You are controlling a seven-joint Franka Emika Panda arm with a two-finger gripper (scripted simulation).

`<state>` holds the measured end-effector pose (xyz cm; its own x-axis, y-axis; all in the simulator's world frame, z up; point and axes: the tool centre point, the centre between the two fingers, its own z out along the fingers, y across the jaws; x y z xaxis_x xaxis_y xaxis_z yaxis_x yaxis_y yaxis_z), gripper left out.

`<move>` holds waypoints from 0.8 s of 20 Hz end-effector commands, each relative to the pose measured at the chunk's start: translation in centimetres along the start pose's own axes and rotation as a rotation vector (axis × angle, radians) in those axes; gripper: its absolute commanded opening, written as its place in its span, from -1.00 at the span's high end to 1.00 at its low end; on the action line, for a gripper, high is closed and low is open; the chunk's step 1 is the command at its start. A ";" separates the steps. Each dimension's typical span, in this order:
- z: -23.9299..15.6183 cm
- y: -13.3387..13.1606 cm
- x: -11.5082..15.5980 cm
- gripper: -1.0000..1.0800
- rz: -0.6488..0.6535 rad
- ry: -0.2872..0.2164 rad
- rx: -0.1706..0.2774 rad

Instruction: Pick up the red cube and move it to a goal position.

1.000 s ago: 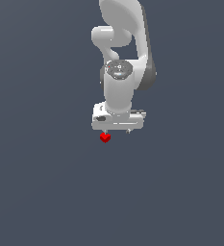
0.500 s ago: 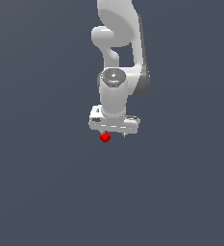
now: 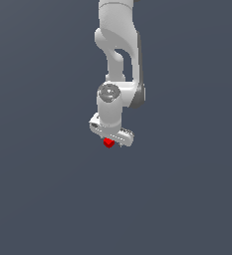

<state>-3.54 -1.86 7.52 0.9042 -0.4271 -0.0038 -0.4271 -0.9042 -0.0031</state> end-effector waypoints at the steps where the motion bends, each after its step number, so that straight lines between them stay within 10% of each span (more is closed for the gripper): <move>1: 1.4 0.8 -0.4 -0.92 0.079 0.002 -0.002; 16: 5.5 2.8 -1.8 -0.92 0.296 0.005 -0.003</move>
<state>-6.35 -3.57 2.10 0.7443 -0.6678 -0.0001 -0.6678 -0.7443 0.0014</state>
